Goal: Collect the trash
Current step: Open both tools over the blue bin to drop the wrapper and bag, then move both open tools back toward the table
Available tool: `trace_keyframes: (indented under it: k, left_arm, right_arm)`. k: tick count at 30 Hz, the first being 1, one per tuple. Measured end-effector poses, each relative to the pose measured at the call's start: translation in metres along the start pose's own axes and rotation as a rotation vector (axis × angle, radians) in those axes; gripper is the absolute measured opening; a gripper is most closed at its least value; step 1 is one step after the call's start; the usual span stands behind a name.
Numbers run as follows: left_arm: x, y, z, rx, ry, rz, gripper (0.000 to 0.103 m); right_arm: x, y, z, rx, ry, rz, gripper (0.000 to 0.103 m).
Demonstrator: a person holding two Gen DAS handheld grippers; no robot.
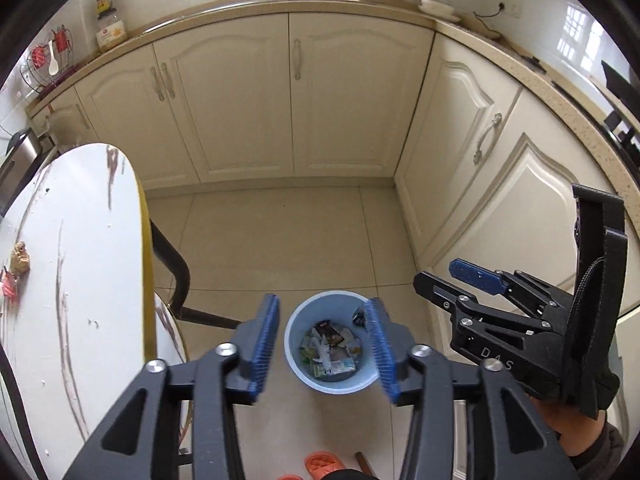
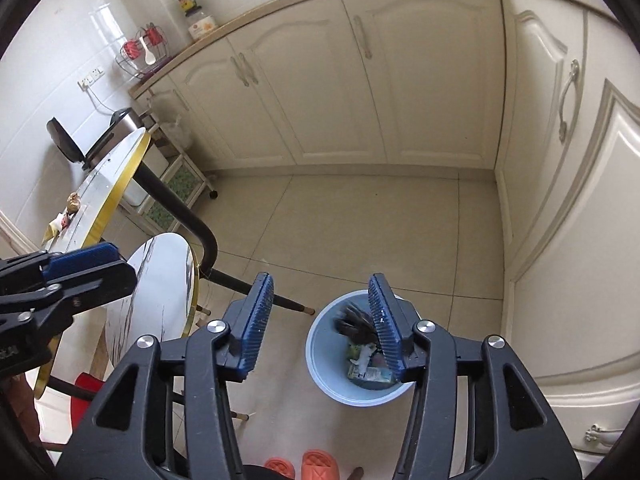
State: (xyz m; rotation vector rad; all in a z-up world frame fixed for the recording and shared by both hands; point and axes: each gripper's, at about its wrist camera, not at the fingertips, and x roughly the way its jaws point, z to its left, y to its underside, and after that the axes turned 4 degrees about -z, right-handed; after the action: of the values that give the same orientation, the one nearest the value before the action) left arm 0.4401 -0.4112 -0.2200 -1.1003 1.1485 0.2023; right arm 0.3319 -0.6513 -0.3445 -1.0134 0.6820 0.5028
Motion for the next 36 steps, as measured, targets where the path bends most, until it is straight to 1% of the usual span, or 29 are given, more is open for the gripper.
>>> trace_keyframes:
  k: [2, 4, 5, 6, 8, 10, 11, 12, 13, 15, 16, 20, 22, 24, 26, 29, 32, 36]
  left_arm:
    - [-0.014, 0.010, 0.009, -0.001, -0.005, -0.017, 0.049]
    - [-0.026, 0.015, 0.011, -0.008, -0.009, -0.036, 0.056]
    - [-0.033, 0.017, 0.011, -0.010, -0.019, -0.050, 0.063]
    - [-0.041, 0.021, 0.011, -0.012, -0.029, -0.068, 0.066]
    - [-0.062, 0.031, 0.012, -0.011, -0.046, -0.100, 0.067]
    - [-0.086, 0.043, 0.015, -0.023, -0.066, -0.132, 0.075]
    - [-0.099, 0.049, 0.018, -0.032, -0.080, -0.153, 0.082]
    - [-0.114, 0.058, 0.022, -0.043, -0.089, -0.178, 0.087]
    - [-0.129, 0.066, 0.027, -0.057, -0.098, -0.203, 0.089]
    - [-0.159, 0.083, 0.039, -0.090, -0.122, -0.246, 0.098]
    - [-0.174, 0.092, 0.047, -0.104, -0.137, -0.266, 0.098]
    - [-0.225, 0.130, 0.064, -0.158, -0.217, -0.342, 0.102]
    - [-0.251, 0.151, 0.076, -0.188, -0.259, -0.383, 0.102]
    - [-0.271, 0.170, 0.082, -0.222, -0.285, -0.416, 0.102]
    - [-0.290, 0.190, 0.097, -0.254, -0.306, -0.437, 0.102]
    - [-0.307, 0.217, 0.116, -0.286, -0.331, -0.446, 0.102]
    - [-0.318, 0.240, 0.137, -0.322, -0.377, -0.437, 0.102]
    - [-0.316, 0.249, 0.168, -0.369, -0.413, -0.401, 0.102]
  right_arm:
    - [-0.007, -0.001, 0.004, -0.008, 0.007, -0.014, 0.050]
    - [-0.020, -0.001, 0.013, -0.018, 0.010, -0.037, 0.058]
    - [-0.030, -0.001, 0.017, -0.023, 0.008, -0.055, 0.060]
    - [-0.039, -0.001, 0.023, -0.032, 0.008, -0.073, 0.063]
    - [-0.061, -0.001, 0.038, -0.052, 0.001, -0.108, 0.069]
    - [-0.081, -0.003, 0.057, -0.080, -0.006, -0.147, 0.081]
    - [-0.091, -0.003, 0.067, -0.094, -0.007, -0.164, 0.083]
    - [-0.101, -0.003, 0.079, -0.111, -0.005, -0.182, 0.087]
    - [-0.109, -0.003, 0.091, -0.129, -0.007, -0.198, 0.088]
    - [-0.125, -0.003, 0.116, -0.164, -0.022, -0.230, 0.091]
    - [-0.132, -0.001, 0.128, -0.180, -0.027, -0.245, 0.095]
    - [-0.155, 0.003, 0.177, -0.247, -0.068, -0.278, 0.097]
    - [-0.162, 0.005, 0.202, -0.281, -0.084, -0.292, 0.100]
    - [-0.168, 0.009, 0.228, -0.317, -0.104, -0.300, 0.101]
    - [-0.169, 0.011, 0.253, -0.352, -0.122, -0.304, 0.101]
    - [-0.163, 0.016, 0.290, -0.405, -0.141, -0.298, 0.102]
    - [-0.147, 0.017, 0.321, -0.450, -0.151, -0.271, 0.102]
    - [-0.115, 0.016, 0.353, -0.499, -0.155, -0.222, 0.102]
